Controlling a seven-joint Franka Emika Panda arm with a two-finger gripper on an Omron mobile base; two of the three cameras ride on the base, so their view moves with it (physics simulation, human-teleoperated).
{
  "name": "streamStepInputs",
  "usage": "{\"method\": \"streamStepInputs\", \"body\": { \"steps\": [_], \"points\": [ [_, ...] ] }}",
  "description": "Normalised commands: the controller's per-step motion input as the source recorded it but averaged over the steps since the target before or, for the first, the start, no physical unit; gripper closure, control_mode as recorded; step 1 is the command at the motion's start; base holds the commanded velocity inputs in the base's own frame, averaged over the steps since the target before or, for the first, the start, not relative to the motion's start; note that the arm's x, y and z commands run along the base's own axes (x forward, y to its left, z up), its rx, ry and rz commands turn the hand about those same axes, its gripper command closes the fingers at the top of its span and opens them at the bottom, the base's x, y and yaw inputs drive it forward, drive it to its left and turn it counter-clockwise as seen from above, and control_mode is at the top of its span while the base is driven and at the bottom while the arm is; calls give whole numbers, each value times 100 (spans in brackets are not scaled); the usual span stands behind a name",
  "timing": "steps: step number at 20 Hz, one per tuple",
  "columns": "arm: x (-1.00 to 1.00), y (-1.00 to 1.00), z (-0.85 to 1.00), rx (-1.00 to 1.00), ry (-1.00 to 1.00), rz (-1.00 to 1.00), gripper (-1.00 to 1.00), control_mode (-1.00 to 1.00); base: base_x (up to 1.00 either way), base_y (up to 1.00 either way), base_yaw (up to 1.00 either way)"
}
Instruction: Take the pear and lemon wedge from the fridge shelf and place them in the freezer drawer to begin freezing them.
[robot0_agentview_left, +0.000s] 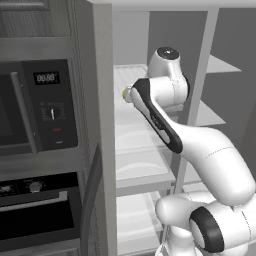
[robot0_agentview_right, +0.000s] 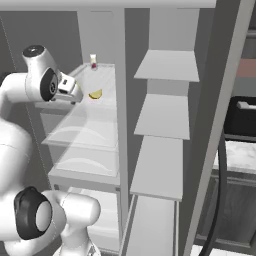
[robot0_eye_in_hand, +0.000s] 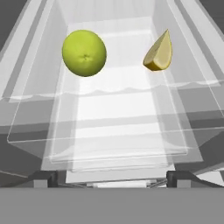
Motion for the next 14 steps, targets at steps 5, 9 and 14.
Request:
{"method": "streamStepInputs", "body": {
  "steps": [5, 9, 14],
  "points": [
    [32, -13, 2, 0, 6, -1, -100, -100, 0, 0, 0],
    [30, -18, 0, 0, 2, -1, -100, -100, 0, 0, 0],
    [34, -8, 0, 0, 1, -1, -100, -100, 0, 0, 0]
  ]
}}
